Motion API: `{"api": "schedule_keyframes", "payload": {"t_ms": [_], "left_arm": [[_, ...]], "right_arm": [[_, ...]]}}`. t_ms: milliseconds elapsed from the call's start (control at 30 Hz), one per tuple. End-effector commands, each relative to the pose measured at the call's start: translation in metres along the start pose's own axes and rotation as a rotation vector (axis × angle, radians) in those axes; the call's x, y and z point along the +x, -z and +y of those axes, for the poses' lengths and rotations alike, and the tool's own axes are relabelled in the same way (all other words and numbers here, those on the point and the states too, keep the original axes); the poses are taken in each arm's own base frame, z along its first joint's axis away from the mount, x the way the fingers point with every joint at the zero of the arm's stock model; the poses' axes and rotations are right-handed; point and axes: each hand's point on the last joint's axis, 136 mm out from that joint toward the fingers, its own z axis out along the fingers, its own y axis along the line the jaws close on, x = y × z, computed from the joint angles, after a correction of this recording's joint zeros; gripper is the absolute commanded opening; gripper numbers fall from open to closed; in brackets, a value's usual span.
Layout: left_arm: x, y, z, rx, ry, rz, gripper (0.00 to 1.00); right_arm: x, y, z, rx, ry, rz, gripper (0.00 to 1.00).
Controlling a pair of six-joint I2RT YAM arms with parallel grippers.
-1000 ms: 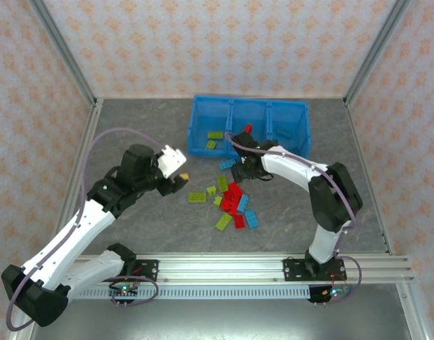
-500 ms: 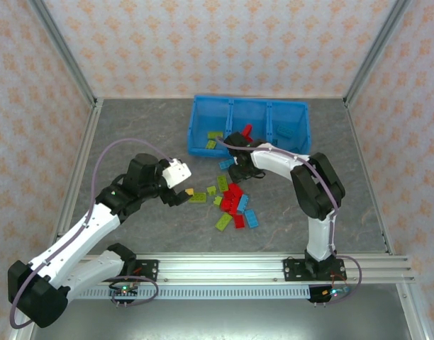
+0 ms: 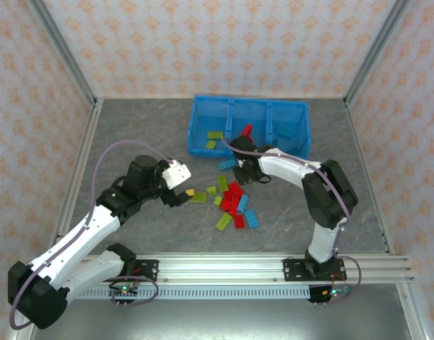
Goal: Sort the legos into containers by color
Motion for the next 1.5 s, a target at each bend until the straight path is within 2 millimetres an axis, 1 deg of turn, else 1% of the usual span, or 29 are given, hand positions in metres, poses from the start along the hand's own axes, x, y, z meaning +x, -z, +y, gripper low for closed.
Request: {"api": "schedule_keyframes", "payload": {"t_ms": [0, 67, 133, 200, 267, 300, 367, 467, 600, 633, 700, 800, 867, 967, 1033, 1133, 1233, 1300, 1367, 1400, 1467], "left_arm": [[-0.010, 0.002, 0.000, -0.004, 0.003, -0.057, 0.92], [-0.012, 0.002, 0.000, -0.010, 0.007, -0.075, 0.93], [-0.015, 0.002, 0.002, -0.019, 0.016, -0.095, 0.94], [-0.018, 0.002, 0.006, -0.033, 0.031, -0.112, 0.95], [-0.022, 0.002, 0.008, -0.040, 0.047, -0.133, 0.95], [-0.025, 0.002, 0.009, -0.042, 0.056, -0.146, 0.95], [-0.029, 0.002, 0.009, -0.039, 0.081, -0.171, 0.96], [-0.032, -0.001, 0.008, -0.028, 0.107, -0.190, 0.96], [-0.030, -0.002, 0.010, -0.032, 0.113, -0.174, 0.96], [-0.030, -0.002, 0.010, -0.035, 0.114, -0.173, 0.96], [-0.030, -0.001, 0.011, -0.041, 0.113, -0.172, 0.96], [-0.027, -0.002, 0.010, -0.040, 0.114, -0.160, 0.96], [-0.025, -0.003, 0.010, -0.037, 0.108, -0.148, 0.96], [-0.022, -0.007, 0.008, -0.026, 0.099, -0.130, 0.97], [-0.022, -0.009, 0.008, -0.022, 0.105, -0.127, 0.98], [-0.022, -0.013, 0.011, -0.028, 0.128, -0.123, 1.00], [-0.019, -0.016, 0.028, -0.108, 0.220, -0.091, 1.00], [-0.019, -0.013, 0.040, -0.159, 0.319, -0.046, 0.96], [-0.016, -0.006, 0.058, -0.245, 0.486, 0.037, 0.88], [-0.013, -0.003, 0.062, -0.273, 0.556, 0.079, 0.85], [-0.004, -0.001, 0.063, -0.303, 0.716, 0.165, 0.78]], "right_arm": [[-0.018, 0.050, 0.005, -0.077, -0.050, -0.166, 0.27], [-0.028, 0.079, 0.001, -0.085, -0.075, -0.284, 0.26], [-0.041, 0.110, -0.015, -0.054, -0.130, -0.415, 0.24], [-0.056, 0.139, -0.044, 0.012, -0.236, -0.543, 0.23], [-0.065, 0.156, -0.081, 0.095, -0.357, -0.616, 0.23], [-0.070, 0.161, -0.100, 0.122, -0.425, -0.640, 0.23], [-0.079, 0.156, -0.130, 0.132, -0.533, -0.643, 0.23], [-0.095, 0.126, -0.160, 0.158, -0.615, -0.563, 0.23], [-0.107, 0.079, -0.188, 0.210, -0.699, -0.431, 0.24], [-0.109, 0.072, -0.192, 0.212, -0.724, -0.423, 0.24], [-0.111, 0.051, -0.202, 0.188, -0.792, -0.393, 0.27], [-0.110, 0.033, -0.208, 0.166, -0.852, -0.344, 0.32], [-0.110, 0.032, -0.208, 0.160, -0.860, -0.336, 0.35], [-0.109, 0.042, -0.206, 0.155, -0.863, -0.340, 0.42], [-0.107, 0.053, -0.207, 0.161, -0.865, -0.349, 0.43], [-0.104, 0.076, -0.206, 0.157, -0.862, -0.378, 0.49], [-0.102, 0.111, -0.199, 0.126, -0.854, -0.435, 0.50], [-0.098, 0.134, -0.190, 0.094, -0.842, -0.471, 0.51], [-0.093, 0.158, -0.174, 0.050, -0.794, -0.495, 0.54], [-0.091, 0.167, -0.164, 0.027, -0.765, -0.504, 0.56], [-0.086, 0.179, -0.138, -0.035, -0.695, -0.510, 0.61]]}}
